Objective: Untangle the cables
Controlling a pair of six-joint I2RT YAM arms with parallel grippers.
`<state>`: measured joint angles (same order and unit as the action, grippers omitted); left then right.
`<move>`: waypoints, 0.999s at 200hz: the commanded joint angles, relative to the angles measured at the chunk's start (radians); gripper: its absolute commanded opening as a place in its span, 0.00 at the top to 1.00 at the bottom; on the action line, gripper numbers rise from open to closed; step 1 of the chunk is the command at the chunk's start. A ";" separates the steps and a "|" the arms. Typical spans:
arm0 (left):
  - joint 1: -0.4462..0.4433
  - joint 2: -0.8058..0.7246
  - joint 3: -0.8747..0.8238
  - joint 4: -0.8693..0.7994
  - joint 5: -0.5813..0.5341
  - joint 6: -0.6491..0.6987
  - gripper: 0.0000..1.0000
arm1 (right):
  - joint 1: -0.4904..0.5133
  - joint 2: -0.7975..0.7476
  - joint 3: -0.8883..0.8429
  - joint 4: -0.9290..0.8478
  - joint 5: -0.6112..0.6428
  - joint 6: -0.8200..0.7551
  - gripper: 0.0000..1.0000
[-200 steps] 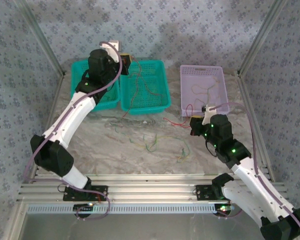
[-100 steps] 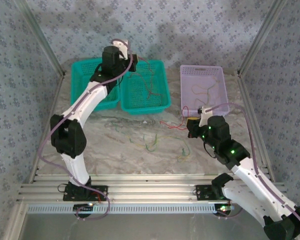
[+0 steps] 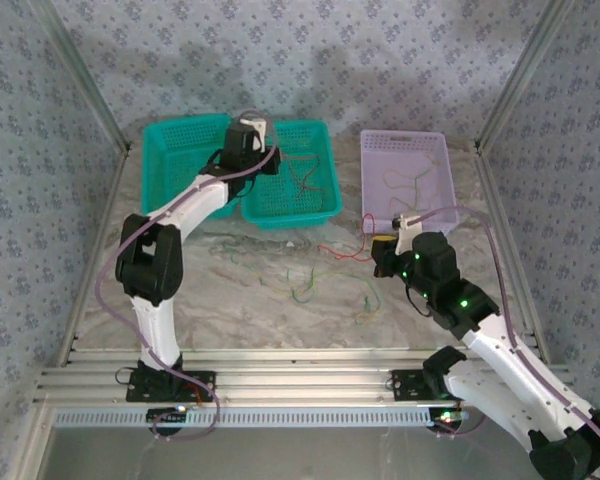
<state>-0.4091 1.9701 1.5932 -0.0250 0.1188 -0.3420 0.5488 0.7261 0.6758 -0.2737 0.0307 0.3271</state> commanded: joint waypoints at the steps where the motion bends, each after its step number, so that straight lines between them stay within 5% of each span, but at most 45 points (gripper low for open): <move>1: -0.021 0.030 -0.008 0.013 -0.001 -0.006 1.00 | 0.016 -0.001 0.024 -0.012 0.021 -0.010 1.00; 61: -0.026 0.054 -0.050 -0.010 -0.019 -0.009 0.97 | 0.040 0.001 0.020 -0.009 0.040 -0.003 1.00; 131: -0.028 0.040 -0.074 -0.011 -0.001 -0.014 0.60 | 0.060 0.001 0.033 -0.025 0.063 -0.006 1.00; 200: -0.026 -0.091 0.028 -0.099 0.036 -0.009 0.33 | 0.066 0.094 0.123 -0.059 0.127 -0.011 1.00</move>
<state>-0.4362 1.9942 1.5269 -0.0765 0.1207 -0.3588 0.6090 0.7677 0.7162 -0.3107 0.1097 0.3275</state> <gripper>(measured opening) 0.618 0.050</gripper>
